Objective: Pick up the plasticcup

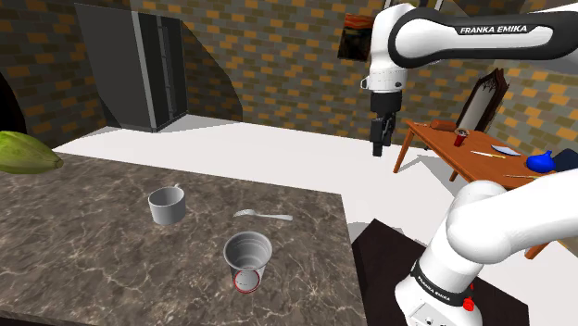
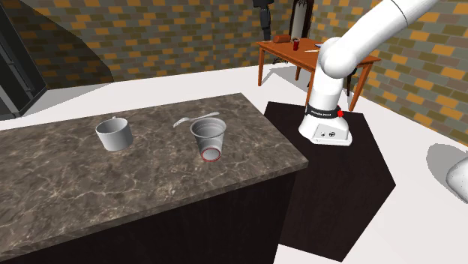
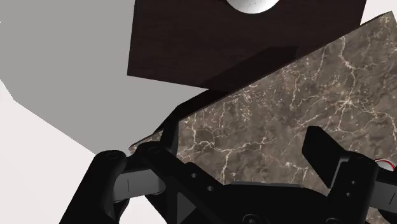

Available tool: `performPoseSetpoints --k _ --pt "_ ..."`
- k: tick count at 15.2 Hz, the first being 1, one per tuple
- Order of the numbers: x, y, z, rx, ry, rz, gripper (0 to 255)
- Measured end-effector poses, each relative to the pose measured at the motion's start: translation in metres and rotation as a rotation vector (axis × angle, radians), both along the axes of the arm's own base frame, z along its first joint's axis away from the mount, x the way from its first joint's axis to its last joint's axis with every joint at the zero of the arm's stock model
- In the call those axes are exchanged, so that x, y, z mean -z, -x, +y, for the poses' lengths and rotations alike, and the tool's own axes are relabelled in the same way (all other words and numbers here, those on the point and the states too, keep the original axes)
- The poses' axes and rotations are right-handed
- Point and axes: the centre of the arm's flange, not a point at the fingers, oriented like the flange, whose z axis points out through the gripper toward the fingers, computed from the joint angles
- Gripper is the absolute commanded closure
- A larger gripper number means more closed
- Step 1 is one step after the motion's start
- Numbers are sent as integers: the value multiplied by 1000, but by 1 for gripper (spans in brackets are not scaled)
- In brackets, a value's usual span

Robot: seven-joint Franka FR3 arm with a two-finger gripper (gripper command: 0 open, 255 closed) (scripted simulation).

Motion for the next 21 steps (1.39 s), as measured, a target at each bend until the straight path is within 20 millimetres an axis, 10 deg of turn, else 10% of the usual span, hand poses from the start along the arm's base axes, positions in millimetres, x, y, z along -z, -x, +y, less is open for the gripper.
performPoseSetpoints --k 21 --pt "95 -49 232 17 44 -25 0"
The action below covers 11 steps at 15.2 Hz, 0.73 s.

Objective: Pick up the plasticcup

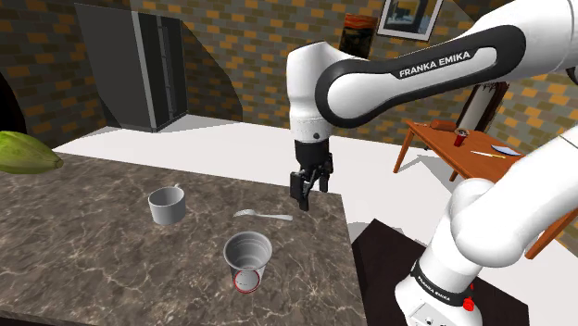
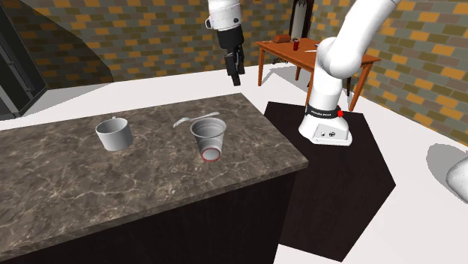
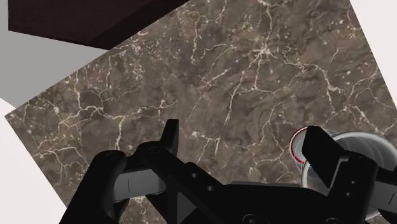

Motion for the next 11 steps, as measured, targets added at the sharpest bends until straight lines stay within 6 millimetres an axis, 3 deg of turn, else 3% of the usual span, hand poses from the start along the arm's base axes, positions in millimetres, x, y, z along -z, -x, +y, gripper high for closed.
performPoseSetpoints --k 11 --pt "60 -26 132 10 24 -15 0"
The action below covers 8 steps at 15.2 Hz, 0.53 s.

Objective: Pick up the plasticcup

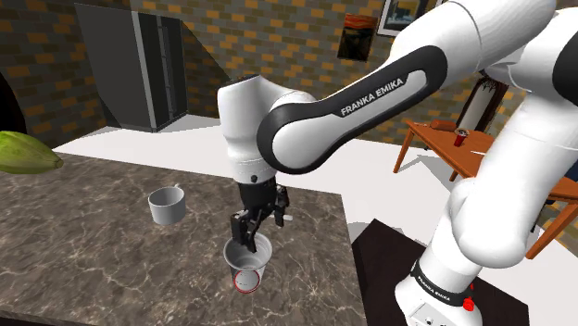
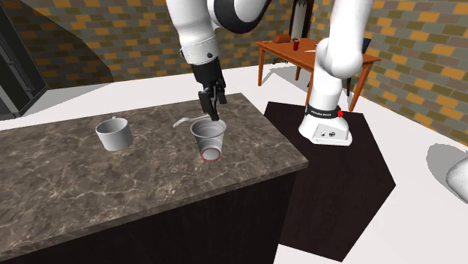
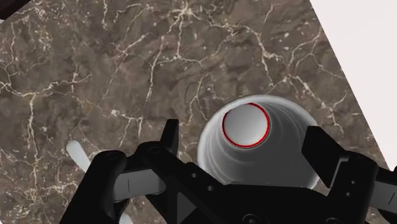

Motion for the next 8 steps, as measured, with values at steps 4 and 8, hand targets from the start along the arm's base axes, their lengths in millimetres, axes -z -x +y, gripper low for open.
performPoseSetpoints --k 4,8 --pt "22 -15 48 4 8 -6 0" --pt "43 -19 69 7 13 -8 0"
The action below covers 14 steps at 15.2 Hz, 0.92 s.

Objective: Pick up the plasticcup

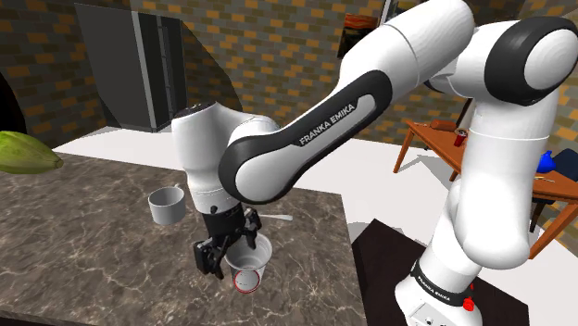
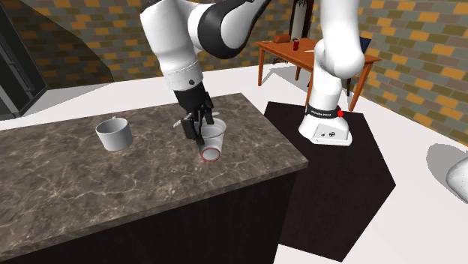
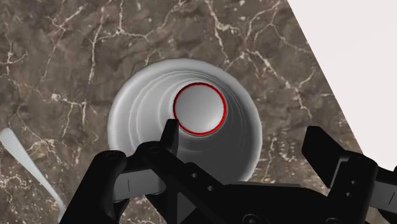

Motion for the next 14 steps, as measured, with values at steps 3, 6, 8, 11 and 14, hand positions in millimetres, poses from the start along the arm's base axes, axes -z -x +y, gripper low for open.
performPoseSetpoints --k 3,6,8,11,14 --pt "14 -1 2 1 0 0 0" --pt "30 -1 2 0 0 0 0" --pt "33 -1 3 1 0 0 255" --pt "34 -1 3 1 0 -1 255" --pt "34 -1 3 1 0 -1 255"
